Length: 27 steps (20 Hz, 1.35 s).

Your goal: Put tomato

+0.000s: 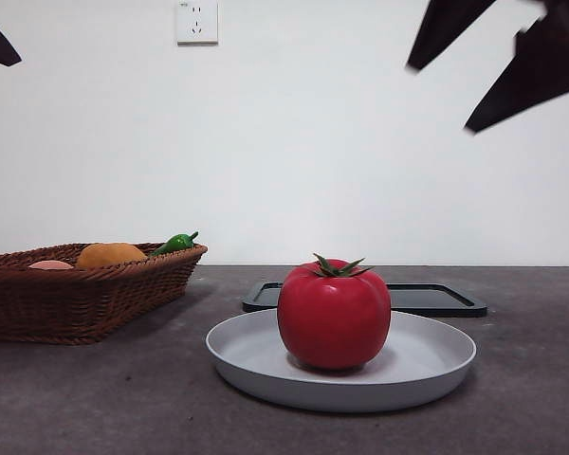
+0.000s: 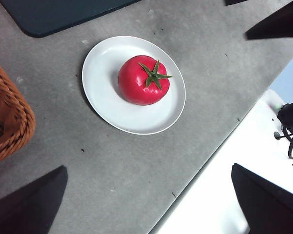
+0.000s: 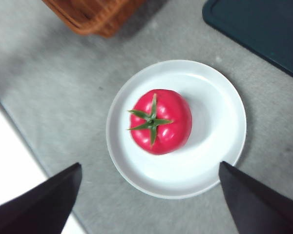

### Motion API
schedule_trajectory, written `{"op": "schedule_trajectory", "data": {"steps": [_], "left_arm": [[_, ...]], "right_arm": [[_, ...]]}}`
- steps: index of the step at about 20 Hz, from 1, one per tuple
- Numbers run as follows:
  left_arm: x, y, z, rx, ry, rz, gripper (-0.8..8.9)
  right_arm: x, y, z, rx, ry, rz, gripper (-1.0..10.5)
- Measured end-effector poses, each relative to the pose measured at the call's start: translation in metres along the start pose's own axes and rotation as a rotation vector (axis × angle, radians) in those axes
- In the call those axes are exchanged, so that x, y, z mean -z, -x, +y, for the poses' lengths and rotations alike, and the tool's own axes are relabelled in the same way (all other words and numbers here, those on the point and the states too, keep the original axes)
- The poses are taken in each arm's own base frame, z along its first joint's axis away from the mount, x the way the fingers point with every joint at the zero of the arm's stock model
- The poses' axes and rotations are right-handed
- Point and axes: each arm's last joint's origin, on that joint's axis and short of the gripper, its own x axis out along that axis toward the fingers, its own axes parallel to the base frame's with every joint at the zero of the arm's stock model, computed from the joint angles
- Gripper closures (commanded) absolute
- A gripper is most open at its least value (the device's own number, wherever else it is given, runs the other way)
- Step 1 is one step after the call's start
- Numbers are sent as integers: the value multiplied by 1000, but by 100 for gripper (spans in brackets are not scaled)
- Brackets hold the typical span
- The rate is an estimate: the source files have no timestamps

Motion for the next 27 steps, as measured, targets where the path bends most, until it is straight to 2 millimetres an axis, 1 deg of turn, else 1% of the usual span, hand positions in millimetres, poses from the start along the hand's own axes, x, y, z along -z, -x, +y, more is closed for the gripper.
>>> {"op": "schedule_trajectory", "data": {"steps": [3, 5, 7, 10, 14, 17, 22, 27], "left_arm": [[0, 0, 0, 0, 0, 0, 284], [0, 0, 0, 0, 0, 0, 284], [0, 0, 0, 0, 0, 0, 284], [0, 0, 0, 0, -1, -1, 284], [0, 0, 0, 0, -1, -1, 284], [0, 0, 0, 0, -1, -2, 284], [0, 0, 0, 0, -2, -3, 284], [0, 0, 0, 0, -2, -4, 284]], "right_arm": [[-6, -29, -1, -24, 18, 53, 480], [-10, -51, -1, -13, 38, 84, 451], [-12, -70, -2, 14, 56, 108, 451], [-13, -91, -1, 33, 79, 123, 451], [-12, -111, 0, 50, 99, 150, 449], [-10, -123, -1, 88, 107, 176, 398], [-8, -139, -2, 91, 111, 192, 398], [0, -159, -9, 95, 86, 261, 408]]}}
